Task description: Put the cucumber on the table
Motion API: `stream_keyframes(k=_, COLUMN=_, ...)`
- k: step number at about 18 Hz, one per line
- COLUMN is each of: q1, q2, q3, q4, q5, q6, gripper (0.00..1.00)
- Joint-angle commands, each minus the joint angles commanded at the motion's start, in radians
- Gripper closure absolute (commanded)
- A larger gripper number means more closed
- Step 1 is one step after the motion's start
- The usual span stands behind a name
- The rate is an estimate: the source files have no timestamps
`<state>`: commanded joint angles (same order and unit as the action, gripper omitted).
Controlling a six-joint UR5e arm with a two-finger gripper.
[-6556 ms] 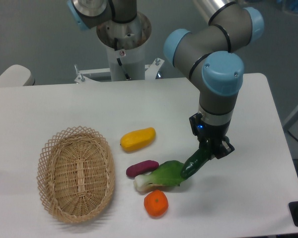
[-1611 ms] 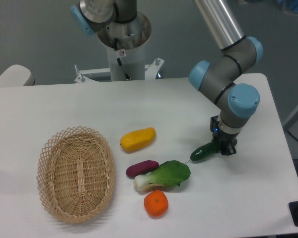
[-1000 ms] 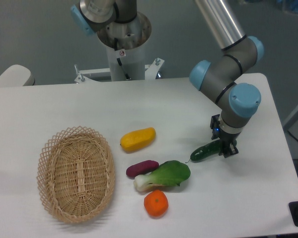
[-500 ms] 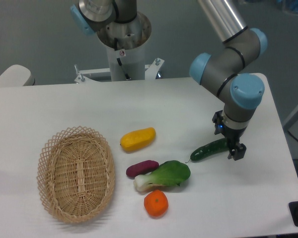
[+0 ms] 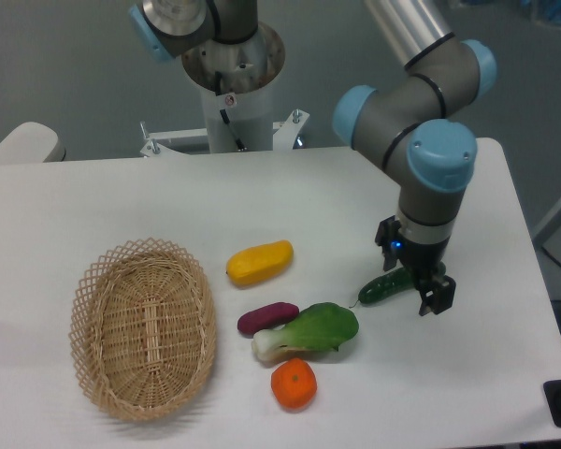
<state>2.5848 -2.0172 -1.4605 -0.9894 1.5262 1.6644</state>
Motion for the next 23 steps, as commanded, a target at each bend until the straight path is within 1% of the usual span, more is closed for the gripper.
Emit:
stream_keyframes(k=1, q1=-0.005, q2=0.0, q3=0.009, q4=-0.003, q5=0.011, q6=-0.008, gripper=0.0)
stream_keyframes(k=3, q1=-0.043, q2=0.002, q3=0.025, q4=-0.014, q5=0.046, q6=-0.04, gripper=0.0)
stream_keyframes(k=5, q1=-0.084, q2=0.0, q3=0.038, q4=-0.04, q5=0.11, q6=-0.07, gripper=0.0)
stream_keyframes(k=7, q1=-0.127, q2=0.0, q3=0.048, q4=-0.048, q5=0.169, q6=-0.095, gripper=0.0)
stream_keyframes(k=8, q1=-0.144, q2=0.0, q3=0.048, q4=-0.052, q5=0.175, q6=-0.112, gripper=0.0)
stream_keyframes(k=12, q1=-0.187, q2=0.014, q3=0.061, q4=-0.098, q5=0.169, q6=-0.181, gripper=0.0)
stream_keyframes(k=15, q1=-0.215, q2=0.031, q3=0.057, q4=-0.106, q5=0.158, q6=-0.222, gripper=0.0)
stream_keyframes(k=18, q1=-0.236, q2=0.041, q3=0.048, q4=-0.109, q5=0.121, q6=-0.284, gripper=0.0)
stream_keyframes(k=23, q1=-0.259, q2=0.055, q3=0.037, q4=-0.112, q5=0.072, q6=-0.291, gripper=0.0)
